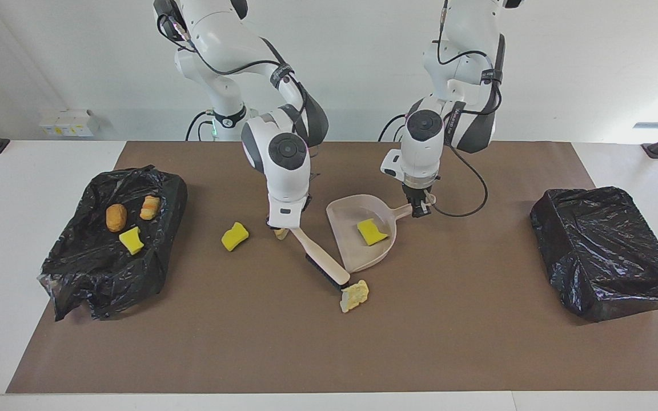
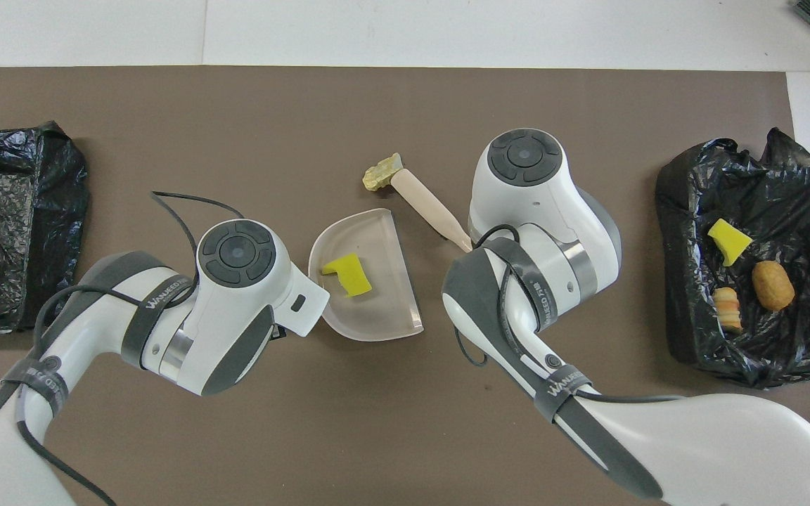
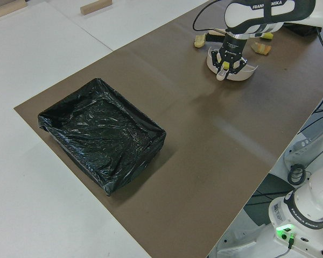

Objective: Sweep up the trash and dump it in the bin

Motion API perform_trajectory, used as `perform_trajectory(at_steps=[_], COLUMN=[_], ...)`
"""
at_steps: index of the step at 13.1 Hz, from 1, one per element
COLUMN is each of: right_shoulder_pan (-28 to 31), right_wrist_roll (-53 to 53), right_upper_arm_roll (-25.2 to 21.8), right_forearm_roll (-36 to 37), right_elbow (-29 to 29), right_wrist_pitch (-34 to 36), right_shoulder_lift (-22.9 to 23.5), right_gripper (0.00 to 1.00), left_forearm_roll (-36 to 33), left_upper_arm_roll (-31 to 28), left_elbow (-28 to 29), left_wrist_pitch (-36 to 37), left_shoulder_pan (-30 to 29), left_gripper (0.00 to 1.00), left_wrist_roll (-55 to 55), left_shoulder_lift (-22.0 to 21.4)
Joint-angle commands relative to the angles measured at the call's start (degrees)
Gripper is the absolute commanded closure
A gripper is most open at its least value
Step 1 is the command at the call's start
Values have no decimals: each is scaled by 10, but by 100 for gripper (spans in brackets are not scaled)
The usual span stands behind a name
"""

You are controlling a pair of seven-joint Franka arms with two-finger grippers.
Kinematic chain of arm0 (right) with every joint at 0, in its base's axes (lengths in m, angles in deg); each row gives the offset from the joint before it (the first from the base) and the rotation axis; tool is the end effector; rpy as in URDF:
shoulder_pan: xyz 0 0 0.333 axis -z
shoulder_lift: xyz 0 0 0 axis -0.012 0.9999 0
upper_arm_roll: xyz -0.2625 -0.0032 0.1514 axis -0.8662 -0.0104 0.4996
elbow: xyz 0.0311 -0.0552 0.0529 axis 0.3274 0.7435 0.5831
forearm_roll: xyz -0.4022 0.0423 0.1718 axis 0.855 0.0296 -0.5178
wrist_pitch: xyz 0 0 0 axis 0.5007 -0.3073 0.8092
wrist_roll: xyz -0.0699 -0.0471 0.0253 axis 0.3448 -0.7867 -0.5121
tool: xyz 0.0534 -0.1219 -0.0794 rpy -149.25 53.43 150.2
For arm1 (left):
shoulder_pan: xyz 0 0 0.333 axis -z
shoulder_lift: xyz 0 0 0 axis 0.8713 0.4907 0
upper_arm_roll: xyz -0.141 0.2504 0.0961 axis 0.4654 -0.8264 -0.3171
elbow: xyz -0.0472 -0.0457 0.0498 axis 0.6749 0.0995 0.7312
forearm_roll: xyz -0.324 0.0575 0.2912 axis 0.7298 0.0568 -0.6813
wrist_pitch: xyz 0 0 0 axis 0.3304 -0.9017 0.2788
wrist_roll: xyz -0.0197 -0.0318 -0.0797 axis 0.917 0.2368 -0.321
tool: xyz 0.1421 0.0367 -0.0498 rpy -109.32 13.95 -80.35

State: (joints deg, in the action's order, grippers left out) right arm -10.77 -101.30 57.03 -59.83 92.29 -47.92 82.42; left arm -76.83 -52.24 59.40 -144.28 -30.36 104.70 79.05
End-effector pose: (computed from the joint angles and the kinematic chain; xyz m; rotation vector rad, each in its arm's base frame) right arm 0.6141 0.2759 0.3028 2.9171 1.0690 -0.2715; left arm 0.5192 -0.2692 0.2684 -2.3654 1.9341 0.2284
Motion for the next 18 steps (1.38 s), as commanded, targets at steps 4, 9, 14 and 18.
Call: perform_trajectory(at_steps=[4,9,14,18], right_shoulder_pan=[6,4,1,-30], right_wrist_roll=[-66,-88,-55,23], right_upper_arm_roll=[5,2,7,8], right_forearm_roll=[73,80,66,-43], right_elbow=[-44,-101,-24,27], right_wrist_pitch=[-36,-89,-41,-15], right_shoulder_lift=[12,81,36,-2], right_gripper=[100,100,100,100], left_forearm_roll=[-64,-62,-16,-11], left_upper_arm_roll=[-6,-5,-5,-4], left_elbow=[-18,-68,-68,-68], left_wrist_pitch=[65,31,-9,-1], left_shoulder_pan=[-34,-58,-69,-63], left_gripper=[100,100,100,100], left_wrist_roll=[-17,-41,-44,-43], left_shoulder_lift=[-22,27,46,47])
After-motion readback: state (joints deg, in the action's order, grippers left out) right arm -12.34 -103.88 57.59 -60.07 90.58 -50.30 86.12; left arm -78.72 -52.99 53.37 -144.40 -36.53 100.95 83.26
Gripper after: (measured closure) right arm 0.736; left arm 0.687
